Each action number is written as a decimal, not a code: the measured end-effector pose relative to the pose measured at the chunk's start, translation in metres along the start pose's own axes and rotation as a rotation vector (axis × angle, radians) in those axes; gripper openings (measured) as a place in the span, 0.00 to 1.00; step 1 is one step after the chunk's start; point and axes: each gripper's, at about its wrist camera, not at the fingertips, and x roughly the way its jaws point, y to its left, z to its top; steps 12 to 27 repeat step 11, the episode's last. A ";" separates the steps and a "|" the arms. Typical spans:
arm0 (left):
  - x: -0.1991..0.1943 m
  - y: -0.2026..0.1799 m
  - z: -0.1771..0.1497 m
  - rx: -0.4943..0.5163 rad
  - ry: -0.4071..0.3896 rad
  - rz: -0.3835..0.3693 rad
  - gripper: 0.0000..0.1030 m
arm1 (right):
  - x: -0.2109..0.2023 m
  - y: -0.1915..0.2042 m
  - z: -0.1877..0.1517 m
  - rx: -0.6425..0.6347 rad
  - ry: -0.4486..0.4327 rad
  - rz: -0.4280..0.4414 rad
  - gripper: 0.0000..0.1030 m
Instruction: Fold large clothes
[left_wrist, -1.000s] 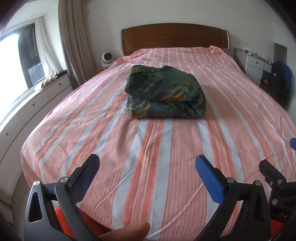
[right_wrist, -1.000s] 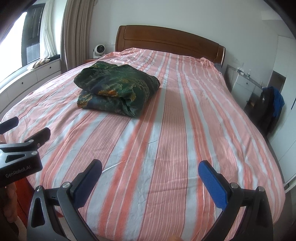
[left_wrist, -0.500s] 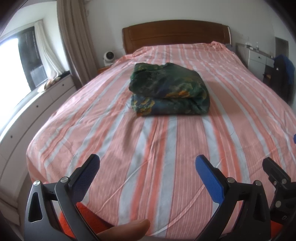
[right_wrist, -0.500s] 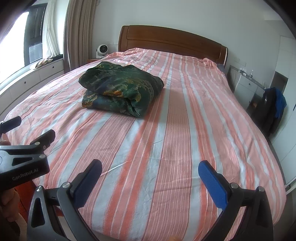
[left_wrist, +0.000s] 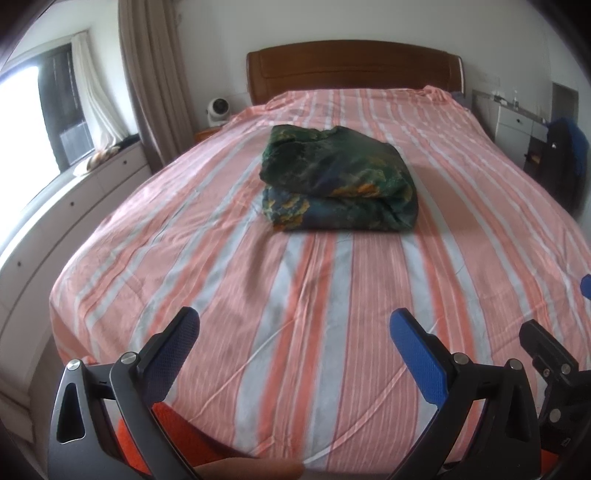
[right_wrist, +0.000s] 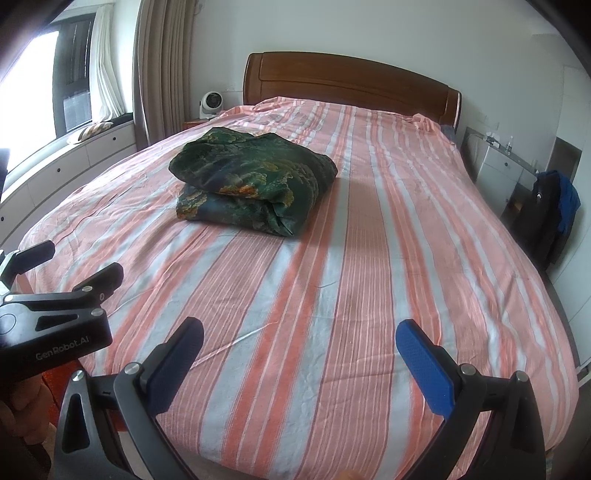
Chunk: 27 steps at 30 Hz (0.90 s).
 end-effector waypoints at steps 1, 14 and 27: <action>0.000 0.000 0.000 0.000 0.001 -0.002 1.00 | 0.000 0.000 0.000 0.000 -0.001 -0.002 1.00; -0.001 -0.002 -0.002 -0.014 -0.018 0.019 1.00 | 0.001 -0.001 0.000 0.001 -0.002 -0.005 1.00; -0.001 -0.002 -0.002 -0.014 -0.018 0.019 1.00 | 0.001 -0.001 0.000 0.001 -0.002 -0.005 1.00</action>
